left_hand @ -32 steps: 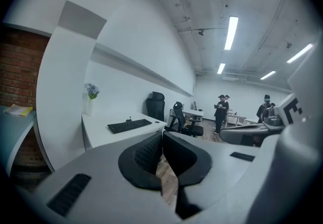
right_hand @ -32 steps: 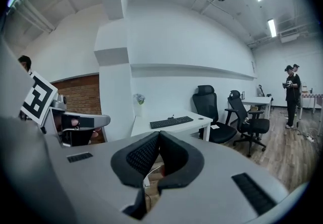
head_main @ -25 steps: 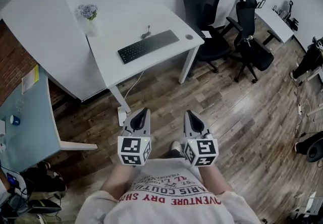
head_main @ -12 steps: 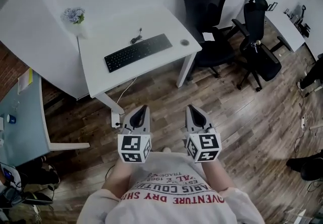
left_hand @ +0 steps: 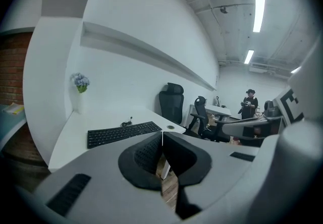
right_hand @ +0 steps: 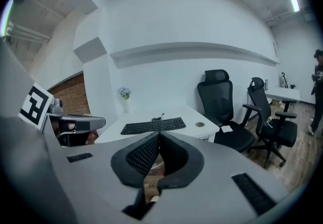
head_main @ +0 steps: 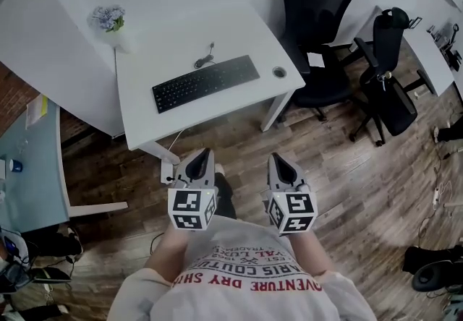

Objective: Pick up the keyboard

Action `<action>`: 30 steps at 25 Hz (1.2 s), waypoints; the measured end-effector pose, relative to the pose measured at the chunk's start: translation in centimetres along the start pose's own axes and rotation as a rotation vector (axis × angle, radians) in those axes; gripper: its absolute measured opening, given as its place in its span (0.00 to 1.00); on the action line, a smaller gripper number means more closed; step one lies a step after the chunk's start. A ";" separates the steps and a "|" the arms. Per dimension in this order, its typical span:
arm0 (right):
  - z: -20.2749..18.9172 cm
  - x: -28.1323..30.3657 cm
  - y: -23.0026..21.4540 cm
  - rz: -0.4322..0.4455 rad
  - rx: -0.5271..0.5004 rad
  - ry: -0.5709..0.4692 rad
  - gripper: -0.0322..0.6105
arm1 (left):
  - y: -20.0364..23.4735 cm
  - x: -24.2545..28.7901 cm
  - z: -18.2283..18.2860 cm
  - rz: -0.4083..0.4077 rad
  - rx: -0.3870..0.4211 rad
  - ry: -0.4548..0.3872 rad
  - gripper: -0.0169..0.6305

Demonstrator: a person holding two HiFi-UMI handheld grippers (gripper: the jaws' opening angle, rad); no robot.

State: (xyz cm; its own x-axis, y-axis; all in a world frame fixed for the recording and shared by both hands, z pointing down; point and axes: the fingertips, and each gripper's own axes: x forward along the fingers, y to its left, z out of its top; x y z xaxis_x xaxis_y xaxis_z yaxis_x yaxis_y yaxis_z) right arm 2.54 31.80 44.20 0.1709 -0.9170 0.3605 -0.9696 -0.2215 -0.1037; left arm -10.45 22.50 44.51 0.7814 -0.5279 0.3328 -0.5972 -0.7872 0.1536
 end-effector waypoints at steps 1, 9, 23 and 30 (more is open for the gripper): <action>0.3 1.2 -0.5 -0.010 -0.008 0.009 0.09 | 0.5 1.3 0.5 -0.010 -0.006 0.001 0.07; 5.0 11.4 -4.4 -0.067 0.031 0.046 0.09 | 5.5 12.2 5.9 -0.056 -0.015 0.003 0.07; 11.5 29.1 -3.3 -0.001 0.024 0.051 0.09 | 17.6 22.3 10.5 0.016 -0.051 0.023 0.07; 12.1 34.1 -1.5 0.104 -0.002 0.092 0.09 | 20.9 22.5 10.5 0.123 -0.086 0.025 0.07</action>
State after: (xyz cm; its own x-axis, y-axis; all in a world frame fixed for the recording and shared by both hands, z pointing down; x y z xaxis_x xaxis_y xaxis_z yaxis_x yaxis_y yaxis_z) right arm 11.93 -3.17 45.40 0.0525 -0.9006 0.4314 -0.9816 -0.1260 -0.1435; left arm -3.46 -9.21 45.41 0.6970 -0.6098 0.3773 -0.7026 -0.6861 0.1890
